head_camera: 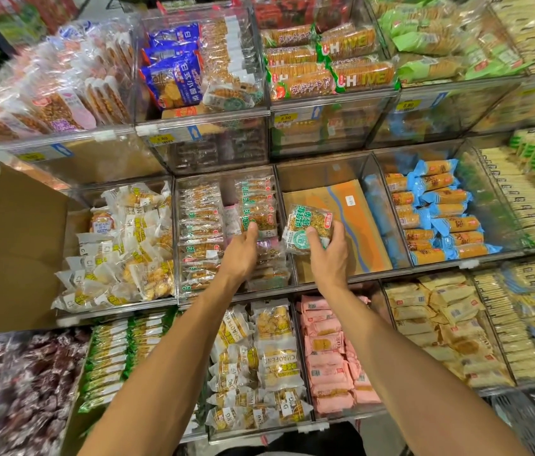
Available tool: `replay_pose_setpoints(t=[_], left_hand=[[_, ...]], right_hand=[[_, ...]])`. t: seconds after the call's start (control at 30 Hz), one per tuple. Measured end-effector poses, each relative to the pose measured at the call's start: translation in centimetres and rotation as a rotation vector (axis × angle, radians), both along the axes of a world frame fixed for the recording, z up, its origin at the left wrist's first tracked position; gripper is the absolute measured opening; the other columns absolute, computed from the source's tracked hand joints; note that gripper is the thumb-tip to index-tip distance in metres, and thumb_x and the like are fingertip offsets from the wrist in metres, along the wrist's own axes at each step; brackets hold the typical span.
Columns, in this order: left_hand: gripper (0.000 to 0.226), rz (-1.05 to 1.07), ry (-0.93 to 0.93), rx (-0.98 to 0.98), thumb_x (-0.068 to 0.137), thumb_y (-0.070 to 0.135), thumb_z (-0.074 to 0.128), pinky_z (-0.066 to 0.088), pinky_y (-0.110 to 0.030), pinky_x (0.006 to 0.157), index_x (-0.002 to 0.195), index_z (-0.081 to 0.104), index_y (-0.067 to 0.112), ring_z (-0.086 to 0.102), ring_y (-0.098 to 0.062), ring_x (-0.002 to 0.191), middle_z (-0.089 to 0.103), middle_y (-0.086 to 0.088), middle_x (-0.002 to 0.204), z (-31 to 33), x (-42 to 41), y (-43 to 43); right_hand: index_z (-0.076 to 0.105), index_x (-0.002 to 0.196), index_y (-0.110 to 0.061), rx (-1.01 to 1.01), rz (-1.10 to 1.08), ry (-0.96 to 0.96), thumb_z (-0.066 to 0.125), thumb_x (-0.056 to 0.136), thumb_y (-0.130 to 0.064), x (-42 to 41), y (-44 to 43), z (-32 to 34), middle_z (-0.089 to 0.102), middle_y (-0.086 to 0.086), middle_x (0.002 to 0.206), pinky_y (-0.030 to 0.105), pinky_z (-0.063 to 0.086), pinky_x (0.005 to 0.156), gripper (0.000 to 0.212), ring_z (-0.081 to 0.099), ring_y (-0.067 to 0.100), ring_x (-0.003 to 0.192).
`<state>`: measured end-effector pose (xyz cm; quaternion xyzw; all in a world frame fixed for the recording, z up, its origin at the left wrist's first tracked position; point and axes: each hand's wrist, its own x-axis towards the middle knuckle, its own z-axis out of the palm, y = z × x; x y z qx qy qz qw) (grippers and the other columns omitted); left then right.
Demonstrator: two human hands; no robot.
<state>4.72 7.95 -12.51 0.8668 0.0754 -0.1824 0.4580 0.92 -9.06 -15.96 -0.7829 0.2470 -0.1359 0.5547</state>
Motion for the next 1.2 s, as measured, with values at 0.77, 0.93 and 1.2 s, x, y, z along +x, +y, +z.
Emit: replay_pose_setpoints(t=[0.77,0.93,1.2], left_hand=[[0.117,0.202,0.004,-0.375,0.07,0.105,0.002,0.028,-0.058,0.124,0.163,0.027,0.039,0.035,-0.026,0.153,0.035,-0.003,0.167,-1.8,0.5,1.1],[0.128,0.223,0.05,-0.369,0.061,0.11,0.007,0.033,-0.06,0.122,0.163,0.027,0.035,0.042,-0.031,0.149,0.037,-0.007,0.166,-1.4,0.6,0.9],[0.097,0.098,0.101,-0.173,0.093,0.084,0.005,0.018,-0.052,0.126,0.167,0.017,0.022,0.029,-0.031,0.155,0.026,-0.01,0.17,-0.1,0.0,-0.4]], right_hand=[[0.068,0.12,-0.023,-0.744,0.457,-0.062,0.09,0.077,-0.034,4.5,3.7,-0.1,0.049,-0.004,0.15,0.048,0.046,0.106,0.049,0.041,0.022,0.137],[0.059,0.14,-0.025,-0.428,0.419,-0.065,0.073,0.094,-0.046,4.6,3.2,0.3,0.04,-0.002,0.16,0.039,0.035,0.118,0.052,0.037,0.017,0.145],[0.045,0.153,-0.034,-0.177,0.379,0.044,0.038,0.108,-0.059,3.1,1.6,-0.3,0.061,-0.007,0.144,0.045,0.05,0.107,0.052,0.06,0.012,0.127]])
